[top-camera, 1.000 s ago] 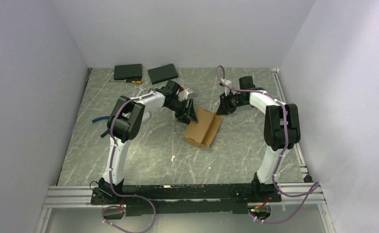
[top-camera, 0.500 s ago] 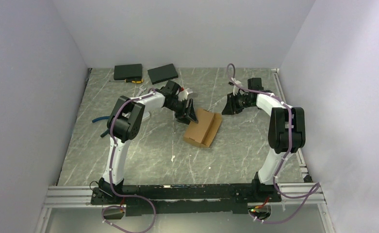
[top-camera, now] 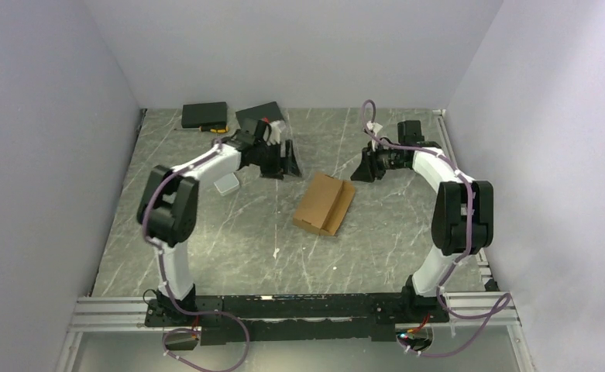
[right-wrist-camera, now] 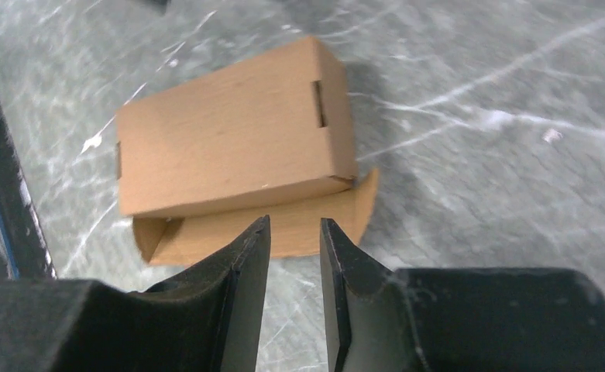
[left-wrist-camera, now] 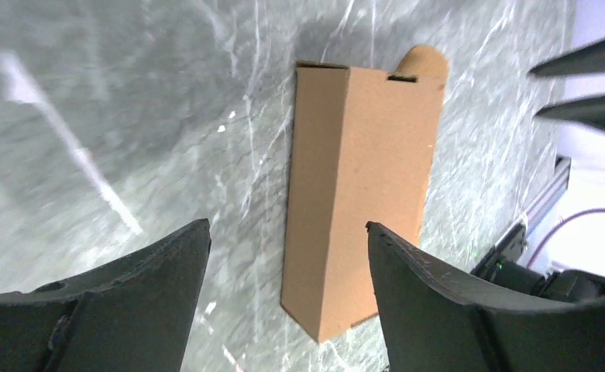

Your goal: Fold the paper box

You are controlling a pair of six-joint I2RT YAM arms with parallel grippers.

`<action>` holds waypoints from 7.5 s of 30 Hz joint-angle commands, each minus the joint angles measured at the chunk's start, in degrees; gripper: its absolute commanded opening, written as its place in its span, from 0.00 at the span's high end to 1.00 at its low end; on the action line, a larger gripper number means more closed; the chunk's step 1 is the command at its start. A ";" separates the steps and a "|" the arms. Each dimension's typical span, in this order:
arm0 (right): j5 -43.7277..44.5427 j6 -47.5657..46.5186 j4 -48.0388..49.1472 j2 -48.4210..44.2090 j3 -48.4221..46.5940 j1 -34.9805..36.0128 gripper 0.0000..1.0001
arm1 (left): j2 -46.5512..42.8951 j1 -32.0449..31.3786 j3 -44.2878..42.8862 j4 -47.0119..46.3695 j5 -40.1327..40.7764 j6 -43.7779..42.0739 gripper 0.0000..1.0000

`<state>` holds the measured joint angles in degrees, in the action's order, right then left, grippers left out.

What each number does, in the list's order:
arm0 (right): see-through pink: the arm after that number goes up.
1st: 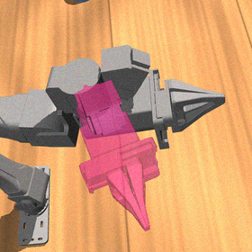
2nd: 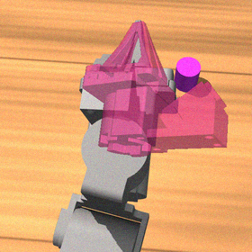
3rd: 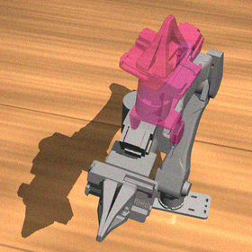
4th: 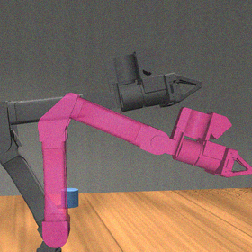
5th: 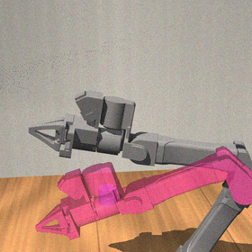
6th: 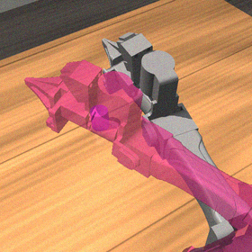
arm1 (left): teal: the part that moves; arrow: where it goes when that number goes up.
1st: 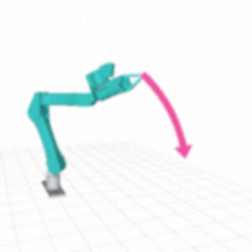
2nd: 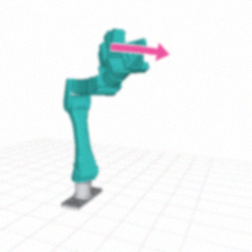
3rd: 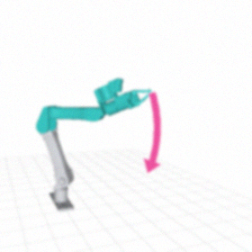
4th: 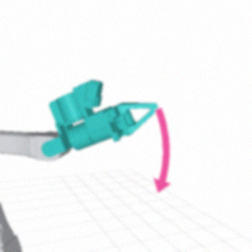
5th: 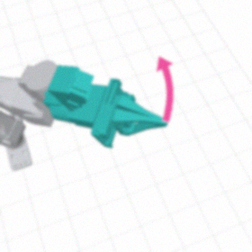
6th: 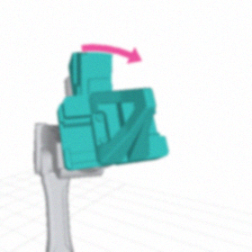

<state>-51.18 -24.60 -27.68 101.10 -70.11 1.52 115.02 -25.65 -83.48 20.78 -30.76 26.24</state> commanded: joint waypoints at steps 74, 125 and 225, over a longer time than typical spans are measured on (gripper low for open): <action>27.79 4.82 10.05 7.58 -9.36 9.20 1.00 | -28.88 -7.79 41.52 -22.05 9.87 20.87 0.93; 3.12 -60.04 -15.89 -16.29 6.68 20.49 0.05 | -51.57 5.25 53.49 -23.38 3.06 23.78 0.58; 18.14 -4.22 2.66 -10.58 12.98 5.83 0.69 | -25.41 -25.47 26.79 -0.36 26.72 30.30 1.00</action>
<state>-34.06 -29.80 -26.37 89.65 -55.22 6.48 87.55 -50.83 -53.65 18.17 -4.67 56.69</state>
